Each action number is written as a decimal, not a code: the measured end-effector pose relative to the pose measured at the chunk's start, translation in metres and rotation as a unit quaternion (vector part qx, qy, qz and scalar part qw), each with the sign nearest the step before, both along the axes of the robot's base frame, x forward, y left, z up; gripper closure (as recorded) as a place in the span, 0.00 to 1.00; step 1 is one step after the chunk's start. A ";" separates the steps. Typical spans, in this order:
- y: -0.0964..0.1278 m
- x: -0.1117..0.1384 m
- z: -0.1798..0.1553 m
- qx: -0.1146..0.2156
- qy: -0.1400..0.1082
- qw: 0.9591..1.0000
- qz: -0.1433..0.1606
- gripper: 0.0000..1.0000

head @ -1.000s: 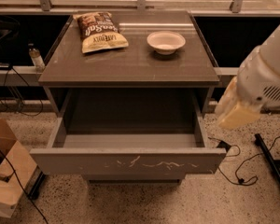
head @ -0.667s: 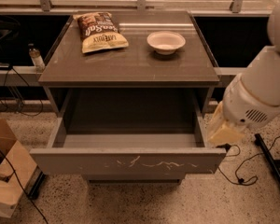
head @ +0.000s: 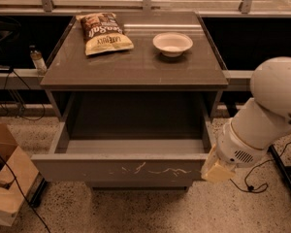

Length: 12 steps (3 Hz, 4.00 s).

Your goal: Close top drawer

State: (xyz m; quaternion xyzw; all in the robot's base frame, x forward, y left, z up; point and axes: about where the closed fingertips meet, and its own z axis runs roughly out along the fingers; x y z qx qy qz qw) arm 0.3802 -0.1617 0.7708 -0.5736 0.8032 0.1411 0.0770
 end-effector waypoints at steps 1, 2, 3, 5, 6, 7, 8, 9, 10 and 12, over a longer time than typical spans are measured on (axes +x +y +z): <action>0.010 0.014 -0.044 0.010 0.020 1.000 -0.013 1.00; 0.016 0.034 -0.071 0.012 0.026 0.999 -0.016 1.00; 0.020 0.074 -0.094 0.017 0.013 0.999 -0.036 1.00; 0.023 0.103 -0.088 0.033 -0.011 0.998 -0.047 1.00; 0.031 0.150 -0.070 0.056 -0.048 0.996 -0.055 1.00; 0.031 0.150 -0.070 0.056 -0.048 0.996 -0.055 1.00; 0.032 0.154 -0.076 0.046 -0.055 0.996 -0.059 1.00; 0.033 0.166 -0.084 0.044 -0.061 0.995 -0.058 1.00; 0.034 0.189 -0.093 0.053 -0.073 0.994 -0.062 1.00; 0.038 0.225 -0.115 0.079 -0.085 0.990 -0.078 0.82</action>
Offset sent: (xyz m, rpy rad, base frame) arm 0.0587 0.0217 -0.1050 0.0317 0.0688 -0.0440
